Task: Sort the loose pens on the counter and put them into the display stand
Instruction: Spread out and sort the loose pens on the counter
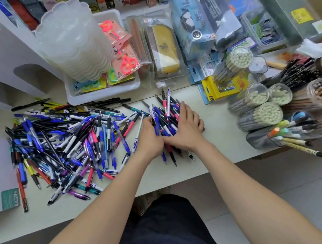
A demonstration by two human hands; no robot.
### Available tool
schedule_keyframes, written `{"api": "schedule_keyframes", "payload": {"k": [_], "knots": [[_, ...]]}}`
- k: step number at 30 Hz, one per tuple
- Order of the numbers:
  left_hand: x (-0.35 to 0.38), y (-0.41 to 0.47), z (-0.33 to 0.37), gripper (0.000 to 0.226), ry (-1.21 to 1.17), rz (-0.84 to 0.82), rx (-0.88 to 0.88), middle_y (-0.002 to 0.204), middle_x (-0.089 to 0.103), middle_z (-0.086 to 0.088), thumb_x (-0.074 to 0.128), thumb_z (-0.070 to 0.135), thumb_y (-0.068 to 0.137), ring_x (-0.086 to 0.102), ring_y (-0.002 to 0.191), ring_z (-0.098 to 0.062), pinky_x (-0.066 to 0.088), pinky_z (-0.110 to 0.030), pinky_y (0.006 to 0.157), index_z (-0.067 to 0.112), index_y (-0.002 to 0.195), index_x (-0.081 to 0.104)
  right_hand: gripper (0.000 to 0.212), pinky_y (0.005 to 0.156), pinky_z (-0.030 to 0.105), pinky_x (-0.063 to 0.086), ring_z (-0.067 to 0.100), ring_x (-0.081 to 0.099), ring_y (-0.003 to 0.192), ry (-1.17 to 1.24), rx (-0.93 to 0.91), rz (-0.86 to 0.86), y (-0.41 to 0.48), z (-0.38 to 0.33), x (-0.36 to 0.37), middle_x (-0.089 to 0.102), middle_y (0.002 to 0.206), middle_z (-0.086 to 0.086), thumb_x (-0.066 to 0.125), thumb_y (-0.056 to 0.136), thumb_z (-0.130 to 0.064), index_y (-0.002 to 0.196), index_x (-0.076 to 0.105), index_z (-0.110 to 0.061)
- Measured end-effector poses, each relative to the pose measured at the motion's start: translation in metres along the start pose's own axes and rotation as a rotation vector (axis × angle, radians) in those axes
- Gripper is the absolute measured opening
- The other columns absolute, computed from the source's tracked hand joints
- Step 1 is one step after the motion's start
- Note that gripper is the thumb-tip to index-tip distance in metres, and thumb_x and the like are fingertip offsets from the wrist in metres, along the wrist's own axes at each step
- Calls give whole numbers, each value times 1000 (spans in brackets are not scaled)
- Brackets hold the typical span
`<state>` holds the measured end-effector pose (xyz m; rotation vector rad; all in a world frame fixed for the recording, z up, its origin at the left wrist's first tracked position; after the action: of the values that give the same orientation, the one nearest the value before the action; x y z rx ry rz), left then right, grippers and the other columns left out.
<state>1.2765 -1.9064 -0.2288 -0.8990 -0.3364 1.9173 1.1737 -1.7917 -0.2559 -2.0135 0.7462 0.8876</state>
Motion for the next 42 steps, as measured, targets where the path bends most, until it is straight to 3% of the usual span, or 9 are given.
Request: {"api": "schedule_keyframes", "payload": {"k": [4,8,11,15,22,25,29,33,42], "knots": [[-12,3,-2,68,16,-53,110,154,51,4,44,-11,95,66,119,-18,53,-37,101,20,155,43,154,123,57,17,33,11,157,-23,38,32,-2,-3,1,5,175,8,66,54,-91,167,-12,-19],[-31,2,-14,49,253,243,70,144,46,-17,50,-5,95,49,130,-34,38,-39,110,9,142,51,140,116,54,26,38,24,146,-50,59,119,-11,-10,4,18,167,12,73,65,-70,167,-4,-12],[-29,5,-18,50,392,215,-14,145,41,-27,57,-1,94,44,134,-45,35,-45,111,-4,141,40,135,113,54,32,40,30,140,-99,-17,153,-13,-14,12,24,163,16,68,71,-74,167,-1,-9],[-20,11,-18,49,301,168,-33,128,58,-28,63,-2,95,59,118,-45,44,-42,82,-4,136,37,126,109,52,37,41,42,132,-217,-11,223,-11,-12,14,40,152,20,54,77,-83,166,12,-2],[-26,9,-9,27,300,233,32,114,68,-13,56,11,98,65,103,-34,54,-43,81,8,125,58,140,132,53,1,36,-11,162,-44,-97,96,-8,-1,22,-9,174,24,60,79,-85,165,-13,-1],[-45,20,0,43,555,357,148,138,53,-13,64,4,94,56,121,-36,48,-45,88,10,136,54,149,132,51,-4,34,-14,162,-83,-86,72,-16,9,19,-14,175,20,60,68,-92,165,-17,-10],[-50,46,1,91,862,217,180,160,33,-19,71,-5,83,41,142,-40,43,-49,110,7,159,25,145,131,55,0,36,-17,161,-128,-148,55,-25,13,26,-22,173,21,62,77,-89,163,-24,-11],[-51,53,-3,62,953,227,209,141,46,-14,67,-6,85,49,126,-38,42,-48,100,11,141,44,138,131,57,3,37,-14,162,-159,-143,77,-23,8,27,-19,173,23,55,82,-88,164,-21,-9],[-65,62,-8,55,1049,243,363,127,55,-6,64,-12,80,49,120,-35,36,-55,105,23,122,54,123,132,53,3,28,-15,163,-94,-156,62,-28,14,19,-18,175,14,49,89,-85,167,-16,-16]]}}
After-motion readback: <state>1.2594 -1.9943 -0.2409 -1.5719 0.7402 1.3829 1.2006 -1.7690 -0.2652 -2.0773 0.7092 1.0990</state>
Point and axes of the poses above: each hand's wrist, its own y-axis towards the middle knuckle, its own x-axis out of the palm, z = x × y, the point moved 5 cm from there along y, towards the middle knuckle
